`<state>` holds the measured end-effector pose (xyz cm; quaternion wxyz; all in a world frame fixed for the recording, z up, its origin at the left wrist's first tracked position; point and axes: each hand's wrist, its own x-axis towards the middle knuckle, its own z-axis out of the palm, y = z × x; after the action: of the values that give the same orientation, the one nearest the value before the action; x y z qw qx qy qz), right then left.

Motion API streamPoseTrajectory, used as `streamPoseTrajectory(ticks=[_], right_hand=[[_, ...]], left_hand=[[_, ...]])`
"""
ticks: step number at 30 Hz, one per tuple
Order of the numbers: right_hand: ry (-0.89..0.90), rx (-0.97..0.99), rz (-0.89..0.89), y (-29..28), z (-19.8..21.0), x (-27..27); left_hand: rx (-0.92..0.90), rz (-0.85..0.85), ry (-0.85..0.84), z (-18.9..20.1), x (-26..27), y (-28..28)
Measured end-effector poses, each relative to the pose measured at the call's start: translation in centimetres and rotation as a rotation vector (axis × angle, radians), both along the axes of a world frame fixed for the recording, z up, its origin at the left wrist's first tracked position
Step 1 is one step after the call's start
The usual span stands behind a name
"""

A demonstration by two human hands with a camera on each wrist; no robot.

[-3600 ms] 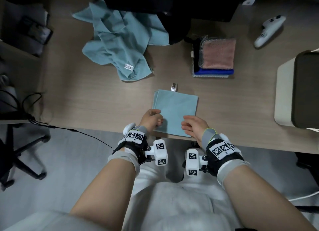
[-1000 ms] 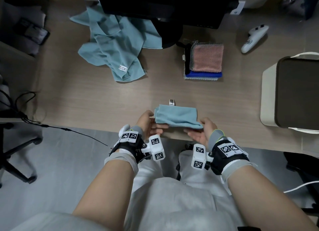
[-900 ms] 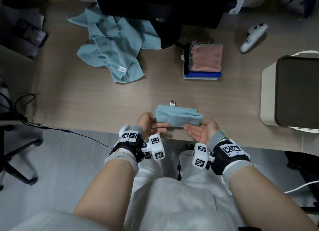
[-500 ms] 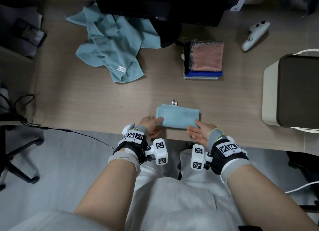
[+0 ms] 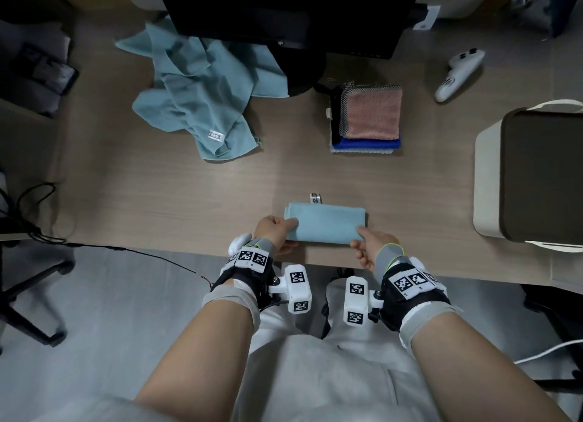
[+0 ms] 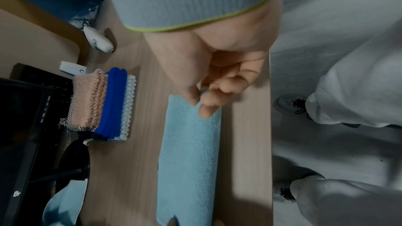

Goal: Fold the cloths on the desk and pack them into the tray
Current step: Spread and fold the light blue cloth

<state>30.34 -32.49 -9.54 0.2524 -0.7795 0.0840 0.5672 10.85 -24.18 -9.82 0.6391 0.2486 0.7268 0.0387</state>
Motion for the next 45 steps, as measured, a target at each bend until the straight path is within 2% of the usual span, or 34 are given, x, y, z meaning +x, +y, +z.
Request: streamPoseTrajectory(ticks=[4, 10, 13, 17, 21, 24, 25, 27, 30, 36, 39, 45], right_hand=[[-0.030, 0.028, -0.028, 0.0, 0.0, 0.1], [-0.055, 0.125, -0.174, 2.2, 0.8, -0.1], [-0.003, 0.159, -0.255, 3.2, 1.1, -0.9], [-0.013, 0.229, -0.219, 3.8, 0.9, -1.1], [-0.115, 0.241, -0.180, 3.9, 0.2, -0.5], [-0.198, 0.249, -0.066, 4.5, 0.7, -0.2], [-0.164, 0.265, -0.024, 4.9, 1.0, -0.4], [0.013, 0.300, 0.005, 5.9, 1.4, -1.1], [0.174, 0.246, 0.073, 6.7, 1.4, -2.3], [0.129, 0.192, 0.038, 6.8, -0.3, -2.1], [0.074, 0.215, 0.062, 6.9, -1.3, -2.1], [0.087, 0.169, 0.177, 7.1, -1.1, -1.3]], left_hand=[[0.011, -0.022, 0.014, 0.0, 0.2, 0.5], [0.215, -0.231, 0.212, 1.2, 0.8, 2.2], [0.174, -0.186, 0.118, 1.8, 1.6, 2.7], [0.004, -0.168, -0.102, 2.3, 3.5, 2.1], [0.001, -0.186, -0.217, 1.0, 4.0, 1.3], [0.025, -0.180, -0.194, 0.5, 4.0, 1.3], [0.027, -0.183, -0.191, 0.5, 4.0, 1.3], [0.020, -0.194, -0.198, 0.5, 3.8, 1.5], [0.008, -0.183, -0.218, 0.6, 3.2, 1.8], [0.031, 0.008, -0.254, 0.4, 2.4, 2.7], [0.021, 0.027, -0.247, -0.1, 2.7, 3.1], [-0.020, 0.029, -0.197, 0.5, 3.5, 3.3]])
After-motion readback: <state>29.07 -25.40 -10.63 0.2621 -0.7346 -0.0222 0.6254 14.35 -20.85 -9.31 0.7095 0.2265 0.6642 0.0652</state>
